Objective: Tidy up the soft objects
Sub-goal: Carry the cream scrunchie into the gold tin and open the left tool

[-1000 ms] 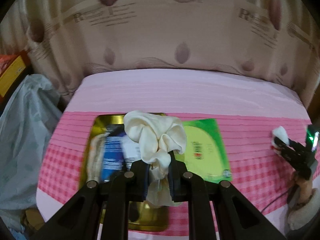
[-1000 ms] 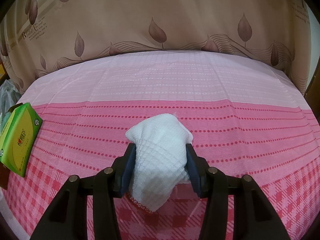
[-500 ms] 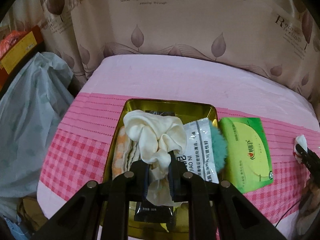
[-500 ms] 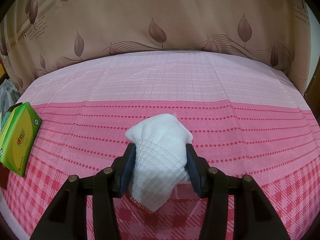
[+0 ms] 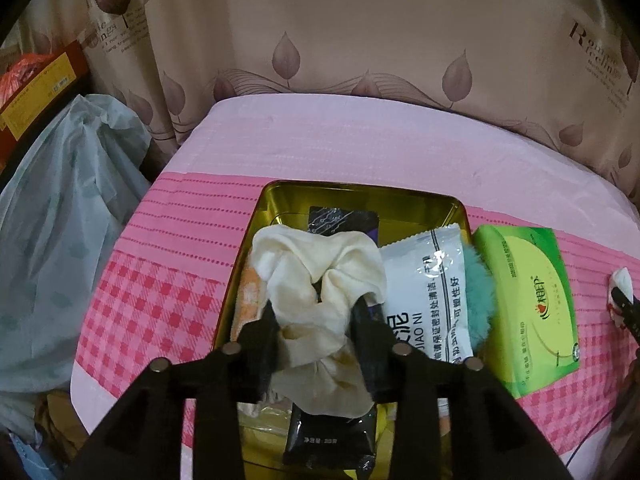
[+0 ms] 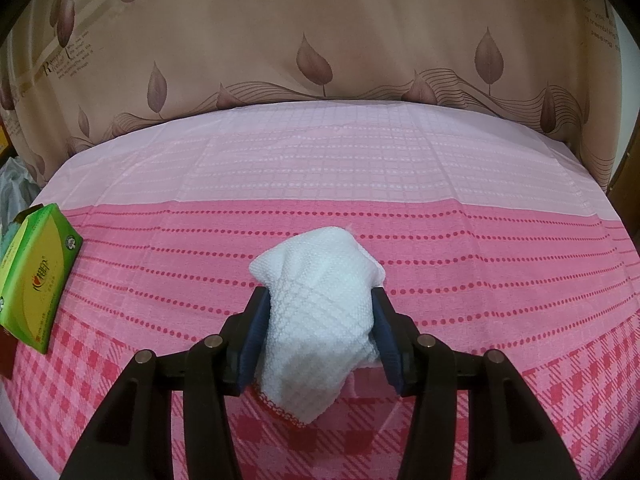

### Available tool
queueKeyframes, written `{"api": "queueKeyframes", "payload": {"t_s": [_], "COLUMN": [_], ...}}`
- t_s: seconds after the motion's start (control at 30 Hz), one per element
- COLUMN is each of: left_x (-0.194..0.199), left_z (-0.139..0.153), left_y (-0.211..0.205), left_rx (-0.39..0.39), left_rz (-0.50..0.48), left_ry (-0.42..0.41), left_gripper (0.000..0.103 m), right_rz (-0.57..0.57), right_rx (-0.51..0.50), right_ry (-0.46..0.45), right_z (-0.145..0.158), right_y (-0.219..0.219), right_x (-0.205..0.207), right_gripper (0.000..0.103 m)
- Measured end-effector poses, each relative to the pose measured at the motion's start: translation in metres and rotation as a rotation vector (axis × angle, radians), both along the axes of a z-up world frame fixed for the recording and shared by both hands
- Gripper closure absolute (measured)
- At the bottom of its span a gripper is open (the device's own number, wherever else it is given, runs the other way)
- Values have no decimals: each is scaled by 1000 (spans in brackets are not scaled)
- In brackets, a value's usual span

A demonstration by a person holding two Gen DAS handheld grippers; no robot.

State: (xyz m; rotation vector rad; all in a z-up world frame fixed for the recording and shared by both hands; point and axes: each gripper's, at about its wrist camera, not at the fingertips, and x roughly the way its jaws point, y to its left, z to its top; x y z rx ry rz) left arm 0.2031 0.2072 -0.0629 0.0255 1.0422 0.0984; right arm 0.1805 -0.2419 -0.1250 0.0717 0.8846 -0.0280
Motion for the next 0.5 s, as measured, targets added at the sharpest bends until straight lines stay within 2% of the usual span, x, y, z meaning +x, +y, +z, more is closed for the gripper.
{"api": "queueKeyframes", "payload": {"t_s": [0.23, 0.5], "left_x": [-15, -60], "left_z": [15, 41], "left_y": [1, -3], "left_rx": [3, 55], "left_rz": [-9, -13], "left_ry": [-50, -166], "left_gripper": [51, 50], "right_rz": [0, 1], "right_rx": [-11, -31], "right_ry": [4, 7], "right_z": [0, 0], "right_y": [2, 4], "right_x": [2, 2], "right_gripper": [55, 54]}}
